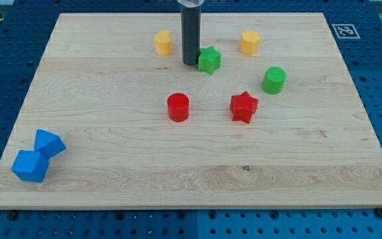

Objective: Slide the yellow heart slightly to the left

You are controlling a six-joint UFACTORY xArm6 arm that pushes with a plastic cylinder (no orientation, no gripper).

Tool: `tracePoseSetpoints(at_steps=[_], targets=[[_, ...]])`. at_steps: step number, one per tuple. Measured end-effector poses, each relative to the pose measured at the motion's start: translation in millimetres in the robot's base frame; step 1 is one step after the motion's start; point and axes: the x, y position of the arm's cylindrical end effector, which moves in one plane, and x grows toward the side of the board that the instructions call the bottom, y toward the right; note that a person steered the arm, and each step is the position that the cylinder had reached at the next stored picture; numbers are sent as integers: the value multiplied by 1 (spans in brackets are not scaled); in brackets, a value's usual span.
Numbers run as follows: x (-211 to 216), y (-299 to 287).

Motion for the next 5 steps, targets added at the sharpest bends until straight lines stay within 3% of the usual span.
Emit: tracePoseSetpoints(at_steps=[5], targets=[[-22, -42]])
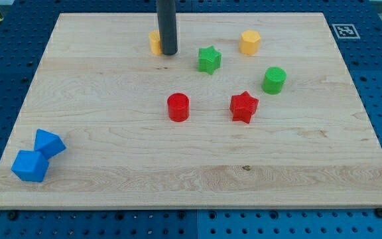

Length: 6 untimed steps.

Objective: Slide the yellow heart slightly to the left

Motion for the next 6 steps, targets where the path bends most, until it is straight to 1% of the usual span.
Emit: tracePoseSetpoints(at_steps=[4, 6], targets=[[-17, -3], [-39, -3]])
